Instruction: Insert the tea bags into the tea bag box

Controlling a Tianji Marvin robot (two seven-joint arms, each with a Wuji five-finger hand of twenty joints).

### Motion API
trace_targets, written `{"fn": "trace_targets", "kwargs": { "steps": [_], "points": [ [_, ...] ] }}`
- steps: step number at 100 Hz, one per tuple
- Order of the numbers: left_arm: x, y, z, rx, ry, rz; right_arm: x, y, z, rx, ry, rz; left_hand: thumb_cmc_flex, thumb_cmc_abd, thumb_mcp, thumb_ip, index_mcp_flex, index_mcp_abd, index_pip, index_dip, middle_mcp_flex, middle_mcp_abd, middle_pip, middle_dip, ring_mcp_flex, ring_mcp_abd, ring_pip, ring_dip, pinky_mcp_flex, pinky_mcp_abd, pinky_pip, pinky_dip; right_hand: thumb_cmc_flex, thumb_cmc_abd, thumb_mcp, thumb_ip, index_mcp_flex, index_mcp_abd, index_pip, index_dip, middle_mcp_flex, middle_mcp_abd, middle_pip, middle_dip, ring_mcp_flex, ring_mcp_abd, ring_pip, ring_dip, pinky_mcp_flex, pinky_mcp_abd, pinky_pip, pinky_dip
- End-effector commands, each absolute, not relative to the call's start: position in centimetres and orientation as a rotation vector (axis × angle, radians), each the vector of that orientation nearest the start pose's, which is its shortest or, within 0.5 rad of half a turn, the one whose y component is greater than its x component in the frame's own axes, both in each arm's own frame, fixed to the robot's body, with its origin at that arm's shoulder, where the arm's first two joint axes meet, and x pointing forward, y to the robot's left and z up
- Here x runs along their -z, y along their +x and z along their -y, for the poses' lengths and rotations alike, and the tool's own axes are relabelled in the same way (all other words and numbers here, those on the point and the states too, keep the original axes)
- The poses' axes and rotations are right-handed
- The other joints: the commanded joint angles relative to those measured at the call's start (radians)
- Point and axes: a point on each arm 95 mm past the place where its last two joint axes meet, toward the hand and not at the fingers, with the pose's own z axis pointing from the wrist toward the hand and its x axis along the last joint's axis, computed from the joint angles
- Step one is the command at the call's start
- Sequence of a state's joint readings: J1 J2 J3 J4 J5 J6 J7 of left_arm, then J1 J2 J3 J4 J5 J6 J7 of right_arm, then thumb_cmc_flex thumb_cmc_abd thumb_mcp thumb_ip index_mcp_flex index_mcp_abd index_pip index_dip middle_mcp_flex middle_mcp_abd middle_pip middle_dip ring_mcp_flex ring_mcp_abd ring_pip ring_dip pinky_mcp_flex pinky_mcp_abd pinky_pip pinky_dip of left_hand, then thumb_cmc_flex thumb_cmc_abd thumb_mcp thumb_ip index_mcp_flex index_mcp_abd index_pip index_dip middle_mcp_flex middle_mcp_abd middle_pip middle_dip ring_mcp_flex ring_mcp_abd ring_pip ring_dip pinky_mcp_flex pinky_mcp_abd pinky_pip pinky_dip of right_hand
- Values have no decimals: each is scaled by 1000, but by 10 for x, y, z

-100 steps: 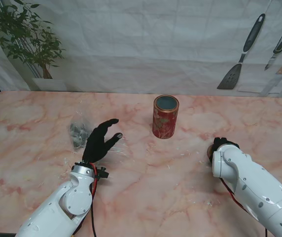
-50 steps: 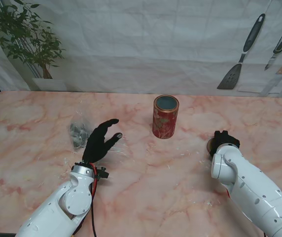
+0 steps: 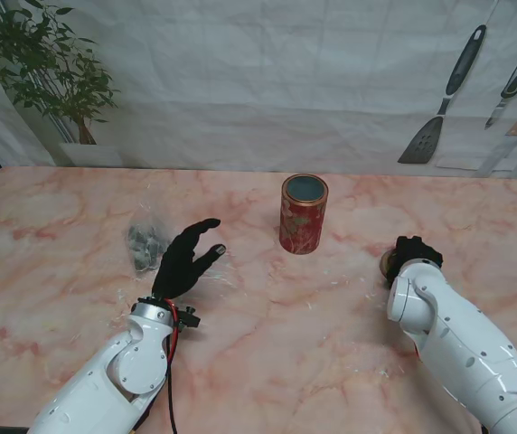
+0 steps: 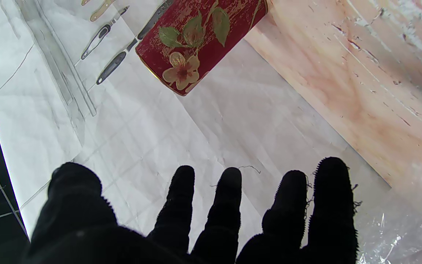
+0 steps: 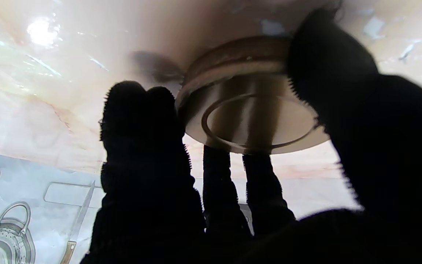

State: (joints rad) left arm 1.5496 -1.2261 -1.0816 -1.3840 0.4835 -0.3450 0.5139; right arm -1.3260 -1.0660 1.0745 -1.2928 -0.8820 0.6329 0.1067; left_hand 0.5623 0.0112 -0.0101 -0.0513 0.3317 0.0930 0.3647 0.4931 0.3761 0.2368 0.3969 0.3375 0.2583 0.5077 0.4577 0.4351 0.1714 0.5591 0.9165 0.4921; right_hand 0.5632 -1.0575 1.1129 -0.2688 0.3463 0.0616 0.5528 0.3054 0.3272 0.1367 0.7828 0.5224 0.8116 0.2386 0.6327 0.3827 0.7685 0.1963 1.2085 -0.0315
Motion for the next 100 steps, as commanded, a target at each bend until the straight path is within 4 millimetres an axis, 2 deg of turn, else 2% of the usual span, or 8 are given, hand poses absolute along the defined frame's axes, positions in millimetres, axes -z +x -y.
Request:
{"fn": "trace_targets", "kwargs": {
  "steps": [1,19,45,100],
  "points": [
    [360,381,47,2210,-1496,-826,364,453,87,-757,1642,-1183,-8,-10,-17,24,9,-18,-8,-3,11,-13,-9,2,6,9,-16,2,4,8,32,18,353,222,445,145,225,-20,402,67,117,-8,175,48,90,-183,49,3,-2,-36,42,-17],
    [360,382,47,2215,-1495,-825,353,456,87,-762,1614,-1190,-8,-11,-17,24,13,-18,-10,-3,13,-13,-9,2,8,10,-16,2,4,9,31,17,354,218,446,141,251,-19,400,67,148,-2,174,51,97,-186,47,4,-3,-39,45,-16],
    [359,382,46,2216,-1489,-830,349,459,88,-772,1638,-1156,-10,-12,-17,24,14,-16,-12,-1,15,-13,-10,2,8,10,-17,2,6,9,31,17,353,219,443,140,270,-15,400,67,163,0,173,54,105,-186,48,5,1,-35,51,-14],
    [357,381,45,2224,-1486,-841,317,465,90,-782,1640,-1101,-18,-11,-17,24,18,-17,-21,-2,14,-11,-15,1,8,10,-19,1,6,10,30,17,353,226,439,140,286,-3,394,66,173,11,168,59,109,-184,49,7,1,-35,55,-11]
  ]
}}
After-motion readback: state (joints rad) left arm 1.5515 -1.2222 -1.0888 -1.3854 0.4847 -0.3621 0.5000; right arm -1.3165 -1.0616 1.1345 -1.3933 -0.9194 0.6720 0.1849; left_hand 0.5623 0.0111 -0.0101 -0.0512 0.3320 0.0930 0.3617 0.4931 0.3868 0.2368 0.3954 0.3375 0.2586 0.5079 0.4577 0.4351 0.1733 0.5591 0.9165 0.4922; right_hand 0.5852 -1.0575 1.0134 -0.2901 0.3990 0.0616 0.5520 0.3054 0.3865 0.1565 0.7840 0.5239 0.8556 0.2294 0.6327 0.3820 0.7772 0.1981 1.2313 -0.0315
